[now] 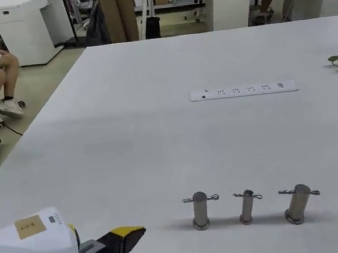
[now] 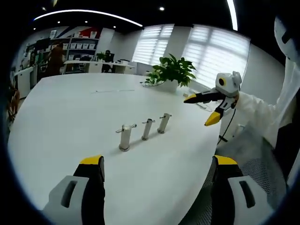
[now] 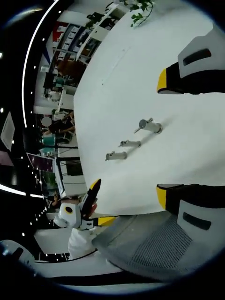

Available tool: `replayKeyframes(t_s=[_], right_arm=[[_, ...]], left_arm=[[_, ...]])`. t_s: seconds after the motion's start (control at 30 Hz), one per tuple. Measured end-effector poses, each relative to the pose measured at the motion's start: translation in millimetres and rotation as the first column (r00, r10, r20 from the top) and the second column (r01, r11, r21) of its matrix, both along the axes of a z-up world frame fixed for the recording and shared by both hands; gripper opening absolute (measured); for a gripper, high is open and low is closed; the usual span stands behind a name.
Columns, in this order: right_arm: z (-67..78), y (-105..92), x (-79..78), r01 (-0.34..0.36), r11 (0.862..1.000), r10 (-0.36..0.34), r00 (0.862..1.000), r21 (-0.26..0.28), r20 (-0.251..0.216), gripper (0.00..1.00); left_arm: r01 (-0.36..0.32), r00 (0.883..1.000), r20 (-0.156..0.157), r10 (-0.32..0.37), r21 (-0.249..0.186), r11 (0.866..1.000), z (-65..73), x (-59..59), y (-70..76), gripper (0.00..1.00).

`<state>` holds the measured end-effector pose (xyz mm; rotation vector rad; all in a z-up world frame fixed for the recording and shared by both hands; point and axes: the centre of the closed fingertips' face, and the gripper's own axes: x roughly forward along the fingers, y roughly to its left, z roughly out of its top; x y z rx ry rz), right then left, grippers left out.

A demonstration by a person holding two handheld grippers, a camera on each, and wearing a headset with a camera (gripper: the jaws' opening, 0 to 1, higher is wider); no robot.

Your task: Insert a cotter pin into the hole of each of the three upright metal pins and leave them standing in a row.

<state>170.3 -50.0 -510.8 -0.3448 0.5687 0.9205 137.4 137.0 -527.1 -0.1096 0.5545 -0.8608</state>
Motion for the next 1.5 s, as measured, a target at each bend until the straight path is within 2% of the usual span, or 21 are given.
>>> replayKeyframes(t_s=[0.07, 0.2, 0.27, 0.33, 0.43, 0.53, 0.73, 1.03, 1.17, 1.33, 1.5], right_arm=[[1.6, -0.3, -1.4, 0.030, 0.999, -0.030, 1.000, 0.011, 0.006, 0.78], [1.5, -3.0, -4.9, 0.097, 0.995, -0.096, 0.995, 0.038, -0.009, 0.79], [0.2, -3.4, -7.9, 0.109, 0.993, -0.108, 0.994, 0.046, -0.011, 0.80], [-1.6, -3.4, -9.1, 0.113, 0.993, -0.113, 0.994, 0.044, -0.004, 0.80], [-7.4, -8.9, -12.2, 0.127, 0.992, -0.127, 0.992, 0.017, -0.018, 0.82], [-8.5, -12.9, -15.3, 0.165, 0.986, -0.164, 0.986, 0.034, -0.034, 0.85], [-12.4, -16.2, -21.6, 0.206, 0.978, -0.204, 0.977, 0.035, -0.068, 0.91], [-15.6, -14.0, -24.2, 0.205, 0.978, -0.201, 0.974, 0.030, -0.105, 0.95], [-17.0, -13.4, -24.2, 0.203, 0.979, -0.198, 0.973, 0.028, -0.121, 0.95], [-18.1, -13.7, -23.6, 0.206, 0.978, -0.201, 0.970, 0.024, -0.135, 0.96], [-18.0, -16.1, -24.0, 0.202, 0.979, -0.198, 0.970, 0.009, -0.144, 0.96]], left_arm=[[-0.010, 1.000, -0.003, 0.010, -0.002, 1.000, -0.2, -1.6, 0.0, 0.94], [-0.031, 0.999, -0.005, 0.031, 0.006, 0.999, -1.6, -3.3, 4.0, 0.95], [-0.056, 0.998, -0.008, 0.056, 0.008, 0.998, -2.4, -2.8, 7.9, 0.96], [-0.069, 0.998, -0.007, 0.069, 0.017, 0.997, -4.5, -3.3, 11.5, 0.96], [-0.085, 0.996, -0.016, 0.085, 0.028, 0.996, -7.4, -5.3, 16.4, 0.97], [-0.113, 0.993, -0.015, 0.113, 0.029, 0.993, -7.6, -5.2, 22.4, 0.98], [-0.157, 0.987, -0.005, 0.158, 0.020, 0.987, -5.7, -2.4, 27.6, 0.98], [-0.184, 0.983, -0.010, 0.184, 0.032, 0.982, -5.8, -1.8, 30.5, 0.98], [-0.200, 0.980, -0.006, 0.200, 0.054, 0.978, -8.5, -0.2, 36.0, 0.98], [-0.212, 0.977, -0.016, 0.213, 0.058, 0.976, -9.7, 0.4, 37.7, 0.98], [-0.226, 0.974, -0.011, 0.227, 0.053, 0.973, -7.6, 2.8, 39.0, 0.98]])
